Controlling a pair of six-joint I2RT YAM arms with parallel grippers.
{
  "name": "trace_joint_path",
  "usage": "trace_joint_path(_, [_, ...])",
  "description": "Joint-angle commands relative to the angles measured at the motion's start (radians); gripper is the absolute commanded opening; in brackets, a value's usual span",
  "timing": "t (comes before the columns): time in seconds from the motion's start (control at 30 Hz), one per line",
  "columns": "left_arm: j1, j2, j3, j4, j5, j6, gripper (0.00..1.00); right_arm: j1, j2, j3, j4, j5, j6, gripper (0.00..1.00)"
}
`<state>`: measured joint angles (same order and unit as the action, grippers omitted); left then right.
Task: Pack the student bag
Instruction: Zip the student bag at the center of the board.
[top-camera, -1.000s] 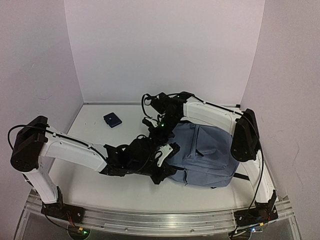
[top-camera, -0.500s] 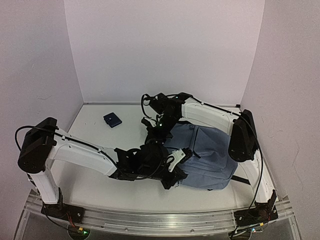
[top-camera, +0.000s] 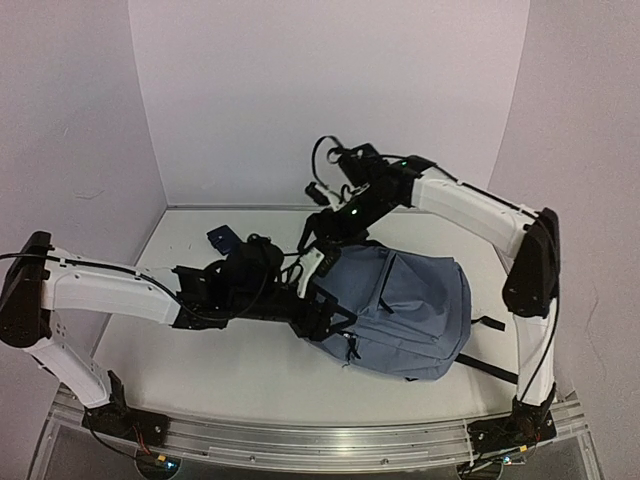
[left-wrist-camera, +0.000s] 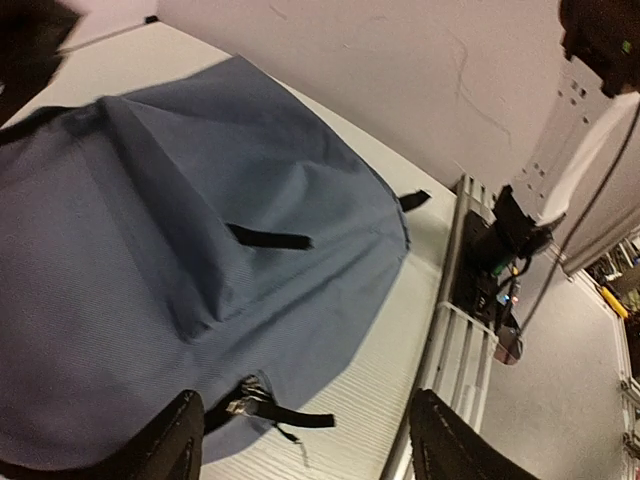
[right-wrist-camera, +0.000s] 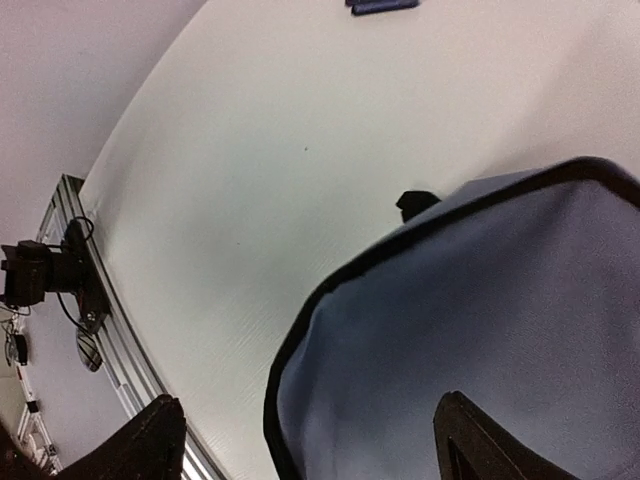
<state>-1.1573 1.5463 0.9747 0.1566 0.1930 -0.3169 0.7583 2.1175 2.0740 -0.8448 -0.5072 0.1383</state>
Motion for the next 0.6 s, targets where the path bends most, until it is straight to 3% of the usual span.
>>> trace_joint_path(0.0, [0.089, -0.059, 0.061, -0.142, -0.093, -0.028, 0.75, -0.14, -0.235, -0.119, 0.03, -0.016, -0.034, 0.92])
trace_joint_path(0.1, [0.191, -0.037, 0.115, -0.244, -0.126, -0.073, 0.78, -0.222, -0.339, -0.251, 0.03, 0.021, -0.066, 0.93])
trace_joint_path(0.27, [0.249, 0.023, 0.193, -0.363, -0.235, -0.108, 0.79, -0.362, -0.471, -0.422, 0.024, 0.061, -0.116, 0.93])
trace_joint_path(0.57, [0.254, 0.071, 0.143, -0.422, -0.23, -0.276, 0.78, -0.485, -0.469, -0.613, 0.022, 0.217, -0.341, 0.94])
